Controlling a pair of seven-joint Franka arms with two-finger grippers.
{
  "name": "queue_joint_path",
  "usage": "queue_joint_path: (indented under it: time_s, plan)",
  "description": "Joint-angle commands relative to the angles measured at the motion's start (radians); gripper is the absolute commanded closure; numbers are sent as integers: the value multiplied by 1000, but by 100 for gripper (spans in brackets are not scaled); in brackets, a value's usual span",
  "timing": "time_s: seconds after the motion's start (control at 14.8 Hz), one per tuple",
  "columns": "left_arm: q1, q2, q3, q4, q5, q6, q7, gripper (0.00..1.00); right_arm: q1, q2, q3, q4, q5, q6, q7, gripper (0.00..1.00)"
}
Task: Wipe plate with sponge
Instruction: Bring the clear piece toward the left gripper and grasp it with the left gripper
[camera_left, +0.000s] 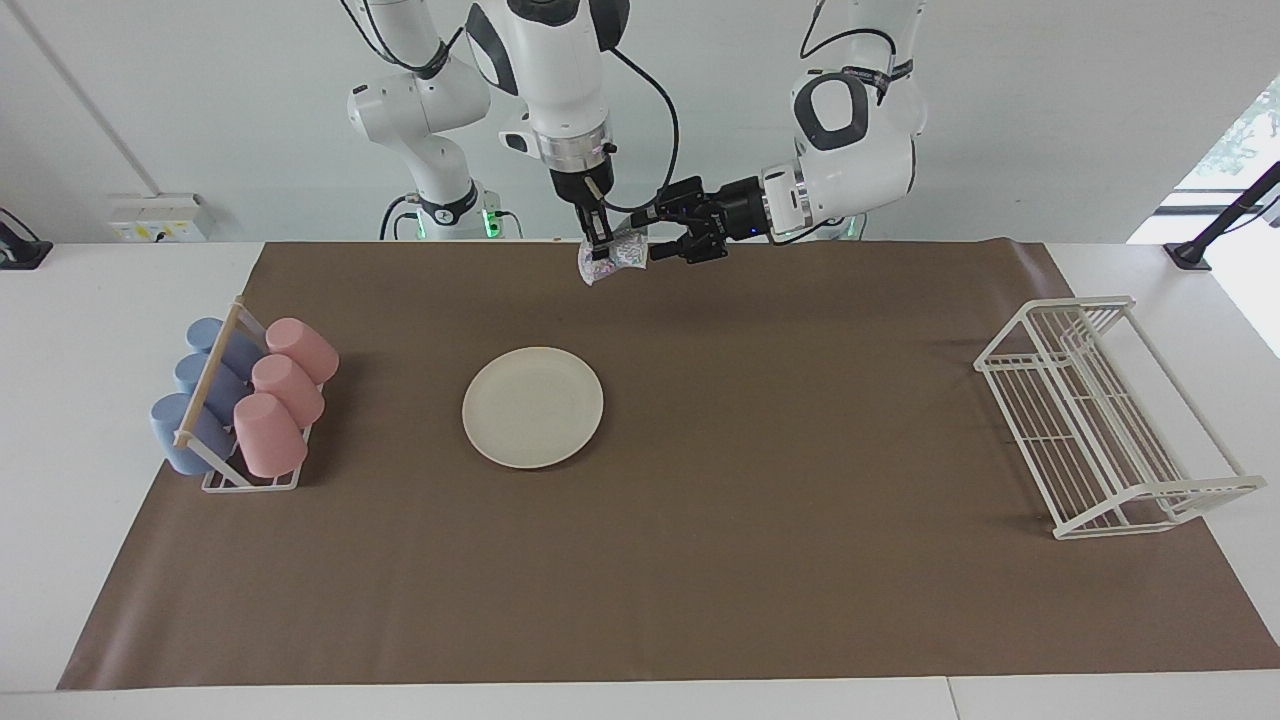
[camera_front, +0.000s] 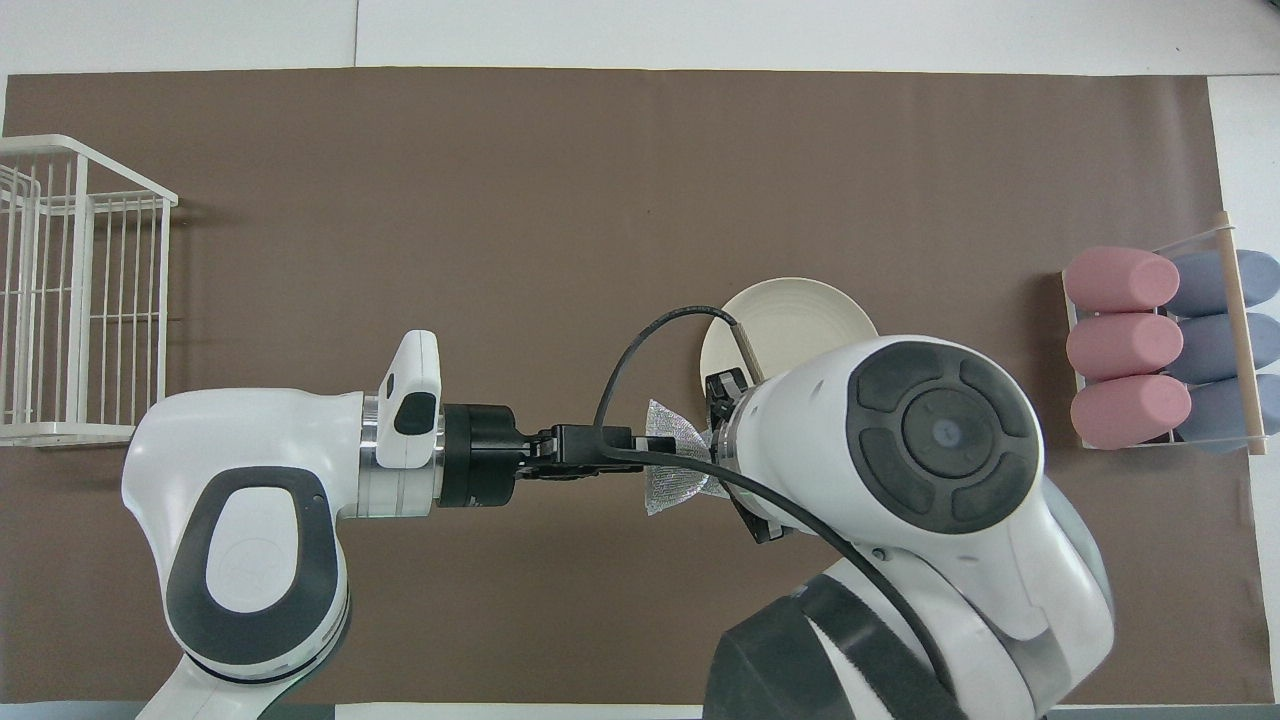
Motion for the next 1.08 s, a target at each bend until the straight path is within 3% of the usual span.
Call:
queue_joint_path:
  time_s: [0.0, 0.47, 0.54, 0.61, 0.81, 1.01]
  plan:
    - [-21, -13, 14, -18, -19, 19, -20, 100, -1, -1, 6, 9, -14, -6, 20, 100]
    - [-27, -14, 15, -20, -18, 16, -40, 100, -1, -9, 6, 5, -14, -17, -6, 100]
    - [-27, -16, 15, -23, -18, 17, -42, 100, -1, -16, 9, 5, -14, -32, -49, 63]
    - [-27, -16, 15, -23, -18, 16, -42, 100, -1, -21, 9, -3, -14, -42, -93, 1]
    - [-25, -16, 17, -24, -18, 14, -43, 100, -21, -44, 2, -9, -14, -78, -176, 0]
    - [-16, -16, 18, -26, -16, 23, -51, 100, -139, -66, -2, -9, -15, -182, -497, 0]
